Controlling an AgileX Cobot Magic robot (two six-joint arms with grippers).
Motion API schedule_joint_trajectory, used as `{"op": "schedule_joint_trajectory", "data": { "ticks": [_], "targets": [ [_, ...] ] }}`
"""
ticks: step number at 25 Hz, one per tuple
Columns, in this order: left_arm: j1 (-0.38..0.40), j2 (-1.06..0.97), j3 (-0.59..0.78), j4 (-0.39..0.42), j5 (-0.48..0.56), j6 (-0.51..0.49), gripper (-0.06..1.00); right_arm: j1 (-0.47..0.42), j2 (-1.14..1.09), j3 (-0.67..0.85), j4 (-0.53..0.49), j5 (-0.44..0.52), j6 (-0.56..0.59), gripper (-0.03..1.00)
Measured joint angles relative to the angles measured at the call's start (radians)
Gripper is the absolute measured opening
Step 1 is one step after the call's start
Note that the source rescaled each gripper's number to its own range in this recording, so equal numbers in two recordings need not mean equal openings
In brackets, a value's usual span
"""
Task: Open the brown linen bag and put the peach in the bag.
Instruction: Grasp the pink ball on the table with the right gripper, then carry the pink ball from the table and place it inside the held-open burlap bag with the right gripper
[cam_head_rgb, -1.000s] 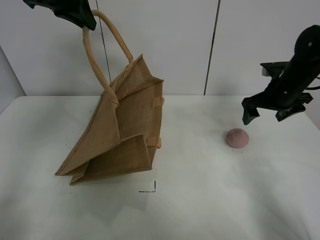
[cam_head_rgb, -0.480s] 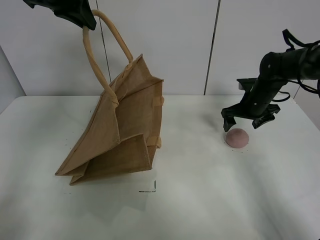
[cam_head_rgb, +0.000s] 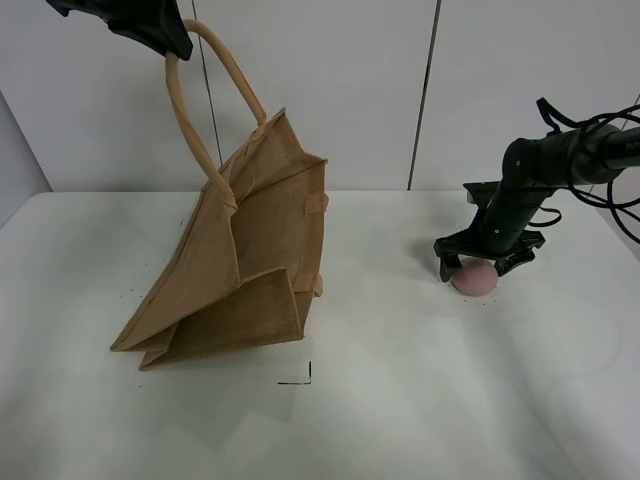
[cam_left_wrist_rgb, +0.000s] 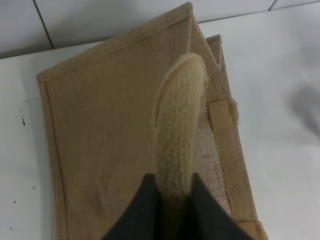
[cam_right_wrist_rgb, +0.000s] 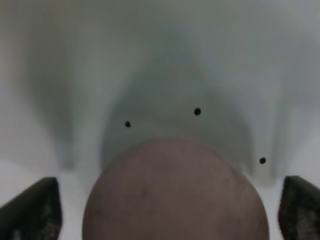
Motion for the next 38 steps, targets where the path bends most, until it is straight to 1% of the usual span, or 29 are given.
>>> {"op": "schedule_joint_trajectory", "data": {
  "ticks": [1, 3, 5, 6, 7, 8, 9, 12, 14, 19, 21, 23, 26, 33, 36, 38],
  "targets": [
    [0.000, 0.000, 0.000, 0.000, 0.000, 0.000, 0.00, 0.000, 0.001, 0.000, 0.000, 0.000, 0.000, 0.87],
    [0.000, 0.000, 0.000, 0.000, 0.000, 0.000, 0.00, 0.000, 0.004, 0.000, 0.000, 0.005, 0.000, 0.67],
    [0.000, 0.000, 0.000, 0.000, 0.000, 0.000, 0.00, 0.000, 0.004, 0.000, 0.000, 0.012, 0.001, 0.36],
    [0.000, 0.000, 0.000, 0.000, 0.000, 0.000, 0.00, 0.000, 0.004, -0.004, 0.002, 0.023, 0.003, 0.23],
    [0.000, 0.000, 0.000, 0.000, 0.000, 0.000, 0.00, 0.000, 0.001, -0.009, 0.004, 0.032, 0.003, 0.10],
    [0.000, 0.000, 0.000, 0.000, 0.000, 0.000, 0.00, 0.000, -0.004, -0.015, 0.007, 0.039, 0.003, 0.02],
    [0.000, 0.000, 0.000, 0.000, 0.000, 0.000, 0.00, 0.000, -0.009, -0.022, 0.009, 0.055, 0.003, 0.00],
    [0.000, 0.000, 0.000, 0.000, 0.000, 0.000, 0.00, 0.000, -0.033, -0.071, 0.027, 0.108, -0.010, 0.00],
    [0.000, 0.000, 0.000, 0.000, 0.000, 0.003, 0.00, 0.000, -0.064, -0.120, 0.067, 0.147, -0.038, 0.00],
    [0.000, -0.003, 0.000, 0.000, 0.000, 0.010, 0.00, 0.000, -0.161, -0.286, 0.239, 0.251, -0.146, 0.00],
    [0.000, -0.004, 0.000, 0.000, 0.000, 0.011, 0.00, 0.004, -0.181, -0.343, 0.317, 0.286, -0.171, 0.00],
    [0.000, -0.004, 0.000, 0.000, 0.000, 0.013, 0.00, 0.027, -0.185, -0.389, 0.380, 0.303, -0.183, 0.00],
    [0.000, -0.004, 0.000, -0.001, 0.000, 0.013, 0.00, 0.094, -0.185, -0.417, 0.455, 0.292, -0.208, 0.00],
    [0.000, -0.004, 0.000, 0.000, 0.000, 0.018, 0.00, 0.313, -0.134, -0.420, 0.508, 0.196, -0.365, 0.00],
    [0.000, -0.004, 0.000, 0.000, 0.000, 0.019, 0.00, 0.368, -0.076, -0.420, 0.537, 0.149, -0.452, 0.00],
    [0.000, -0.004, 0.000, 0.000, 0.000, 0.020, 0.00, 0.389, -0.036, -0.420, 0.565, 0.119, -0.506, 0.00]
  ]
}}
